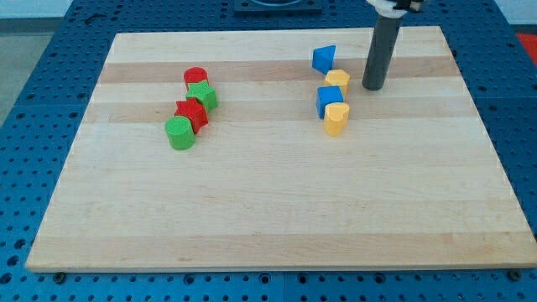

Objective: Push blue triangle slightly down

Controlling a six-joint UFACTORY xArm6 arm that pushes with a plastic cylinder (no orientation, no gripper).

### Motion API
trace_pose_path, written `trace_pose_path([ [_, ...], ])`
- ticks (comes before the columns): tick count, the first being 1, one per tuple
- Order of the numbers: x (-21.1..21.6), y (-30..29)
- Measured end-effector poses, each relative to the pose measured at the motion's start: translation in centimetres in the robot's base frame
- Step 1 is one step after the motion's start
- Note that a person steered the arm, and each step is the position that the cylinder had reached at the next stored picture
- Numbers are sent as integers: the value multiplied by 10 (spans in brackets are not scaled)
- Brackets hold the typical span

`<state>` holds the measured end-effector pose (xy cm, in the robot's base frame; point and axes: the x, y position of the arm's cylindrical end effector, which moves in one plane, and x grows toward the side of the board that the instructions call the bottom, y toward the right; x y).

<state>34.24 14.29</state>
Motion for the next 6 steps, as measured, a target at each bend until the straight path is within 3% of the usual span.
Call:
trace_pose_path([
  [2, 6, -31],
  [3, -4, -13],
  [5, -83, 41],
  [6, -98, 31],
])
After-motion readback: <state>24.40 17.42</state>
